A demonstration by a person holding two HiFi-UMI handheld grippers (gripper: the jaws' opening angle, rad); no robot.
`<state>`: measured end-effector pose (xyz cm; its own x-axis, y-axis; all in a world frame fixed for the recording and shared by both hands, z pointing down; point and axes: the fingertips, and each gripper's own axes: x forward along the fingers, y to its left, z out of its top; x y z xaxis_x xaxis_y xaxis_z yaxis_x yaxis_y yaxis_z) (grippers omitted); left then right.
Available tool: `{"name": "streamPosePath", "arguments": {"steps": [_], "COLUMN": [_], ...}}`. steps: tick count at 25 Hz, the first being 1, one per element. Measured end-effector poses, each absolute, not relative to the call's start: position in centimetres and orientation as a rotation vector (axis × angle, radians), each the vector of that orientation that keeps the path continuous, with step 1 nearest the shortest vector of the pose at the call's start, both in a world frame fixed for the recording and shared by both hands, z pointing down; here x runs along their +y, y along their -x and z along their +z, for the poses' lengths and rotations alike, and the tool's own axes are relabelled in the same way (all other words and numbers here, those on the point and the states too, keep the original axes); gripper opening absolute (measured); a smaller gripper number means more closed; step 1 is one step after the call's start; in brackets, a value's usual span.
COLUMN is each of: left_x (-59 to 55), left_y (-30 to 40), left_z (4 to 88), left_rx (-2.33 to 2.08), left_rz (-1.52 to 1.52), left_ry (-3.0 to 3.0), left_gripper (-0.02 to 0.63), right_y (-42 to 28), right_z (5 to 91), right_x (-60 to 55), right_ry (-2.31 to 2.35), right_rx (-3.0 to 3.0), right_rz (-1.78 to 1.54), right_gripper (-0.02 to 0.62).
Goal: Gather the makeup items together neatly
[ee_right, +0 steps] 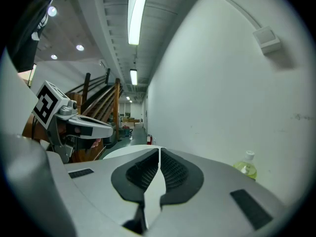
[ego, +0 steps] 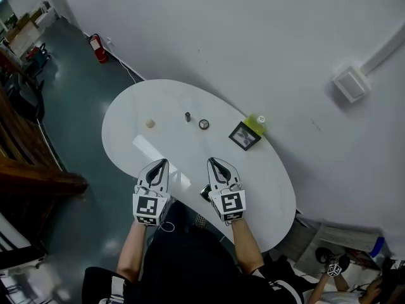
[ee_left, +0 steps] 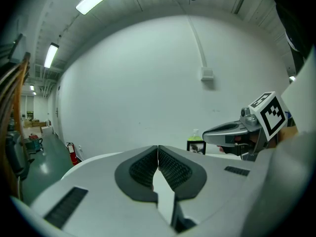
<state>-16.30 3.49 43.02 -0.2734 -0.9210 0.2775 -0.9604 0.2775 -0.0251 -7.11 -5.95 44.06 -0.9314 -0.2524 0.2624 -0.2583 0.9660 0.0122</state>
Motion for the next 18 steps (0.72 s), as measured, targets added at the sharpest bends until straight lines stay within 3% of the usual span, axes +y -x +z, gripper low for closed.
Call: {"name": "streamPosePath", "arguments": {"steps": [18], "left_x": [-4.7], "left_y": [31.2], "left_z": [51.9], "left_rx": [-2.111], "left_rz": [0.282], "left_ry": [-1.780], "left_gripper": [0.020], "right_y": [23.6], "right_z": [52.5], "right_x": [-14.0], "right_ry": [-0.446], "right_rx": [-2.681], "right_rz": [0.107], "right_gripper": [0.037]}}
